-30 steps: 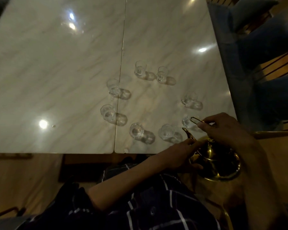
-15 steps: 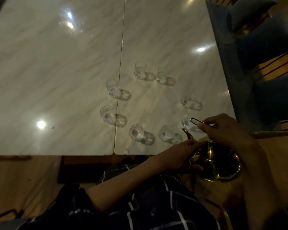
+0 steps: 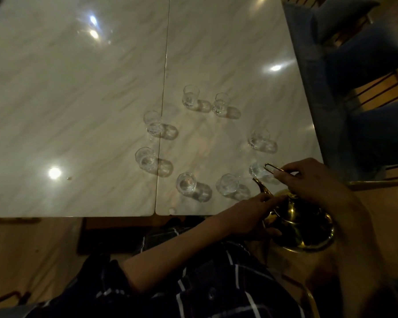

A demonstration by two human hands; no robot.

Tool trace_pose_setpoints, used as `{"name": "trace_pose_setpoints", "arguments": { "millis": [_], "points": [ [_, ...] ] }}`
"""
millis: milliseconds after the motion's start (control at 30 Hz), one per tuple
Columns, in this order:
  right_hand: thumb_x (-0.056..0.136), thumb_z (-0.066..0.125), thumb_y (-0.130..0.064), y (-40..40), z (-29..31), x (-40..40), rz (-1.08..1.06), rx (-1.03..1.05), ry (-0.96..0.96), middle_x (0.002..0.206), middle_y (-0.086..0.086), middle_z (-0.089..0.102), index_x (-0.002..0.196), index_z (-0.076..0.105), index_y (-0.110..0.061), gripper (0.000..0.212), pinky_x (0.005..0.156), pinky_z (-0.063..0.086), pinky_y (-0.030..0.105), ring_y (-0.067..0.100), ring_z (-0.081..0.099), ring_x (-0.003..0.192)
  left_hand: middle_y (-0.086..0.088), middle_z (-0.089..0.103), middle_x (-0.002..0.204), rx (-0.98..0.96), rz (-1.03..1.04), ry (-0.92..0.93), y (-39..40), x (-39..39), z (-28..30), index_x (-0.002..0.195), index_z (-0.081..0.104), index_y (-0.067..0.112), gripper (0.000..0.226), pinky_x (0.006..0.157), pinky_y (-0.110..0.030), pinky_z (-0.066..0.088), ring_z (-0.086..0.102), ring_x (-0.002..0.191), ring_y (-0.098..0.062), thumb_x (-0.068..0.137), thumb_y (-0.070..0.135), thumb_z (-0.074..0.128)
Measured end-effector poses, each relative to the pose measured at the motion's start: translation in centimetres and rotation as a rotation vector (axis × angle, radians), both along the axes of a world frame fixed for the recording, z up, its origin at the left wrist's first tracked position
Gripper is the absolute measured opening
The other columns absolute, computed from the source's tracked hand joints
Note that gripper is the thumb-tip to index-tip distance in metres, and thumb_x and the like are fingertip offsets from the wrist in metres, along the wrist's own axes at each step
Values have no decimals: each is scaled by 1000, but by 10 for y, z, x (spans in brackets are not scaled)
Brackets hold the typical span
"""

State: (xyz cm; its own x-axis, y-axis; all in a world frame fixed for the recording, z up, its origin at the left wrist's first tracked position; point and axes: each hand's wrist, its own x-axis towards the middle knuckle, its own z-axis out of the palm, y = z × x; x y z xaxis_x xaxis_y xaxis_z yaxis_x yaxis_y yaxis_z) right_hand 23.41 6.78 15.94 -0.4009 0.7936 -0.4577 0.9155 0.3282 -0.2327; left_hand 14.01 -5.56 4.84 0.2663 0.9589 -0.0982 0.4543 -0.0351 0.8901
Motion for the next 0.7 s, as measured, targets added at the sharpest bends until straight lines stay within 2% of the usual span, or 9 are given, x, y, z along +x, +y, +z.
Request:
{"name": "trace_pose_setpoints", "arguments": {
  "millis": [333, 433, 567, 633, 700],
  "points": [
    [92, 59, -47, 1, -2, 2, 5, 5, 1, 117, 5, 71, 118, 72, -20, 39, 86, 48, 34, 15, 62, 90, -20, 38, 151, -1, 2, -13, 0, 0, 1, 158, 24, 14, 84, 100, -48, 51, 51, 129, -36, 91, 30, 72],
    [93, 59, -46, -1, -1, 3, 7, -8, 7, 111, 4, 72, 115, 73, -20, 36, 82, 47, 33, 14, 63, 87, -20, 39, 150, 3, -2, -18, -1, 0, 3, 158, 23, 15, 83, 100, -46, 51, 51, 129, -35, 91, 28, 72],
    [93, 60, -45, -4, -2, 5, -2, -1, 21, 91, -3, 66, 110, 74, -21, 33, 82, 50, 34, 12, 63, 81, -21, 41, 149, 20, -6, -16, -4, 1, 1, 158, 24, 14, 84, 99, -46, 51, 51, 129, -35, 91, 28, 72],
    [93, 60, -45, -6, -3, 6, -3, 5, 24, 90, -3, 66, 109, 75, -21, 32, 77, 47, 32, 10, 62, 77, -20, 40, 150, 17, -8, -11, -6, 1, 1, 158, 24, 13, 83, 100, -47, 51, 51, 129, -35, 91, 30, 72],
    [93, 60, -44, -8, -5, 6, -3, 7, 31, 99, 2, 72, 109, 74, -21, 32, 76, 45, 31, 10, 61, 77, -20, 39, 151, 8, -8, -8, -8, 1, 1, 158, 24, 14, 83, 100, -48, 51, 50, 130, -35, 91, 31, 72]
  ]
}}
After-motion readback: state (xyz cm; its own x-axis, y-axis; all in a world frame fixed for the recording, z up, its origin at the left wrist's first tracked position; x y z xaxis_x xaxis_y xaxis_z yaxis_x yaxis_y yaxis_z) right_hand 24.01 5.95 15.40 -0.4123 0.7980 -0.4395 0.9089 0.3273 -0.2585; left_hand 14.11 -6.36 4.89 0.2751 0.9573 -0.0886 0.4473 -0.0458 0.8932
